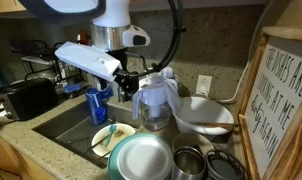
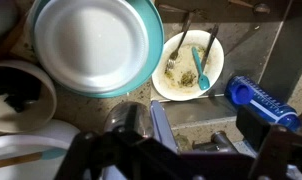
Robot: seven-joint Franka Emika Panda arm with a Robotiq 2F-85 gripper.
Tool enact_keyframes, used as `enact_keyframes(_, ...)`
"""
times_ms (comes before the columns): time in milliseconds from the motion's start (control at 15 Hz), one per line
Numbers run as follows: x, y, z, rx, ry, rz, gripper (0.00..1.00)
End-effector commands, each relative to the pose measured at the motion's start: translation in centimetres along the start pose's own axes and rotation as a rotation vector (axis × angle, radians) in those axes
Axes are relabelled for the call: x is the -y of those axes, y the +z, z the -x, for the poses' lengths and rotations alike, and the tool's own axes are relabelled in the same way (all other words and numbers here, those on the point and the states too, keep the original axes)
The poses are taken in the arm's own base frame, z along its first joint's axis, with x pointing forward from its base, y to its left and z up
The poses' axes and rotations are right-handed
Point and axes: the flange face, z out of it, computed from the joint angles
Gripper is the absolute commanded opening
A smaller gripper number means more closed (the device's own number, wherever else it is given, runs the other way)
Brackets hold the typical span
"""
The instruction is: Use the tea towel to wipe the white plate on the blue plate
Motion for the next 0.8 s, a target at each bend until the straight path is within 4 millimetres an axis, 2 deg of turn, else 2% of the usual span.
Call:
enact_keyframes(0,0.0,-0.1,0.0,0.001,0.000,0.000,1.00)
enact_keyframes(267,0.0,-0.1,0.0,0.001,0.000,0.000,1.00)
enact_keyframes(600,-1.0,1.9,-1.7,-0.016,0.046,0.015,1.00)
enact_keyframes(733,-1.8,2.7,-2.8,-0.058,0.066,0.073,1.00)
